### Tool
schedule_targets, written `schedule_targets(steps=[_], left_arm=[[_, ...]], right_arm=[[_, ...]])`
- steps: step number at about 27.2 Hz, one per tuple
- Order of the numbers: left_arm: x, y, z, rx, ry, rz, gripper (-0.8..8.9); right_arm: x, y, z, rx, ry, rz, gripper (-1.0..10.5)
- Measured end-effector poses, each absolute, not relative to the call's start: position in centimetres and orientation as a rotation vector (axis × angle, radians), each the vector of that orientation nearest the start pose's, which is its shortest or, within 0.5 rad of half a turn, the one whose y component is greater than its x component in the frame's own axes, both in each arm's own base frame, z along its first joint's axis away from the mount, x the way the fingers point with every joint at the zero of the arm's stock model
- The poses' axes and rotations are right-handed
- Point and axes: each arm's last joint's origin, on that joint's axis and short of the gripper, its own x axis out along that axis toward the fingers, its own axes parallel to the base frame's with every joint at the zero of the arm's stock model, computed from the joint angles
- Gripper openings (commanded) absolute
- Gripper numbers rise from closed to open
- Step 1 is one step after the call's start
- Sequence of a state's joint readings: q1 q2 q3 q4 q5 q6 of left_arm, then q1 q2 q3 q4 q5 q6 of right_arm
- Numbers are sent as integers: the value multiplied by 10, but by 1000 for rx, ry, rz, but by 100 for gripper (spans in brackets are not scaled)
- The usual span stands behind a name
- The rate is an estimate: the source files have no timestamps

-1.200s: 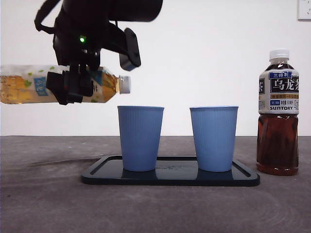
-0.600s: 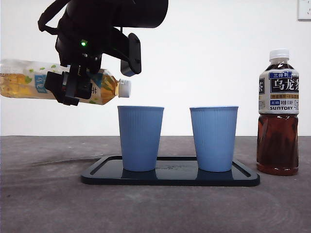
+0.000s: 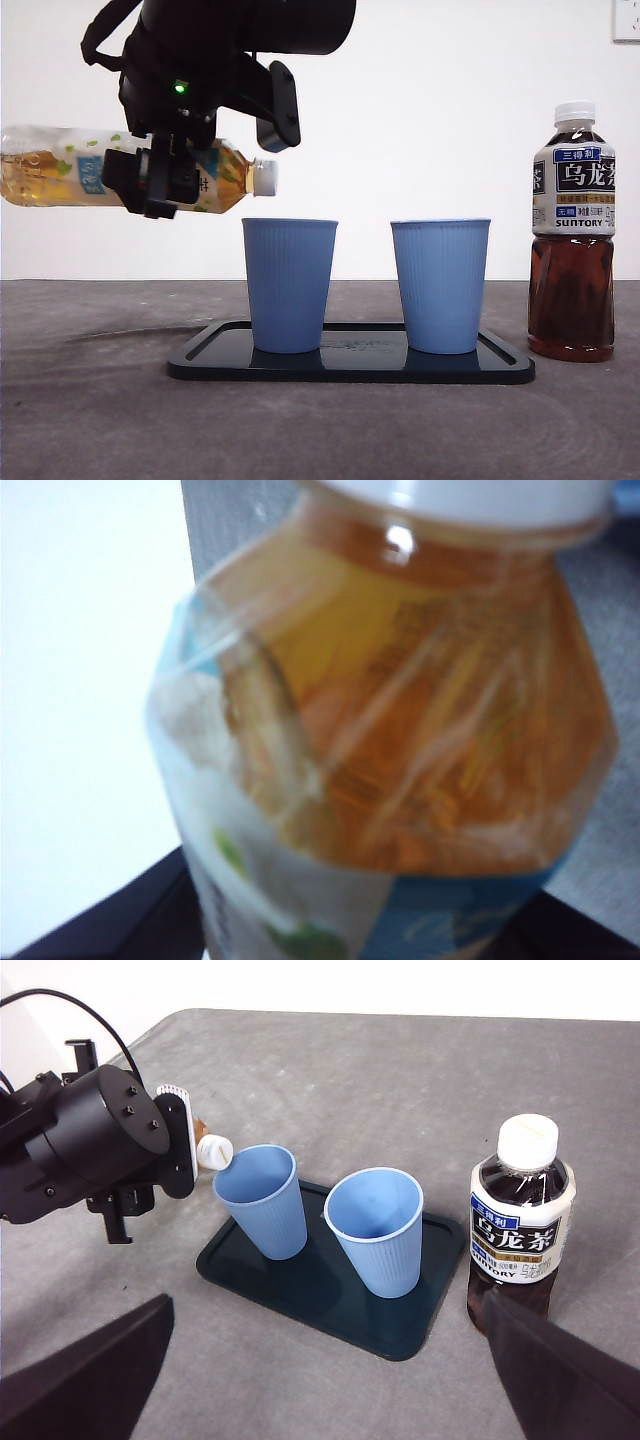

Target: Pour the drink into the cup

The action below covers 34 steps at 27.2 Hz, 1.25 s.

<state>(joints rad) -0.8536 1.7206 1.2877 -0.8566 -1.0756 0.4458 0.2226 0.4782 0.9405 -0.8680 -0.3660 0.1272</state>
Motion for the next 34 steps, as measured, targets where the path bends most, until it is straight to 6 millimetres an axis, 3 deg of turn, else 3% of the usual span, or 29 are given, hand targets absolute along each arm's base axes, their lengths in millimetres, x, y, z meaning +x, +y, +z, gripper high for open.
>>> schedule_targets(steps=[7, 16, 25, 29, 34], left_arm=[[231, -229, 245, 1265, 804, 12, 246], [212, -207, 298, 791, 740, -105, 244], [199, -160, 348, 429, 626, -89, 244], [196, -140, 348, 306, 577, -120, 244], [195, -121, 323, 209, 550, -167, 244]], right_arm=[[61, 24, 349, 152, 465, 551, 495], [61, 24, 349, 143, 464, 523, 495], [60, 24, 347, 131, 475, 527, 495], [60, 23, 346, 131, 487, 526, 495], [59, 23, 345, 132, 501, 525, 495]])
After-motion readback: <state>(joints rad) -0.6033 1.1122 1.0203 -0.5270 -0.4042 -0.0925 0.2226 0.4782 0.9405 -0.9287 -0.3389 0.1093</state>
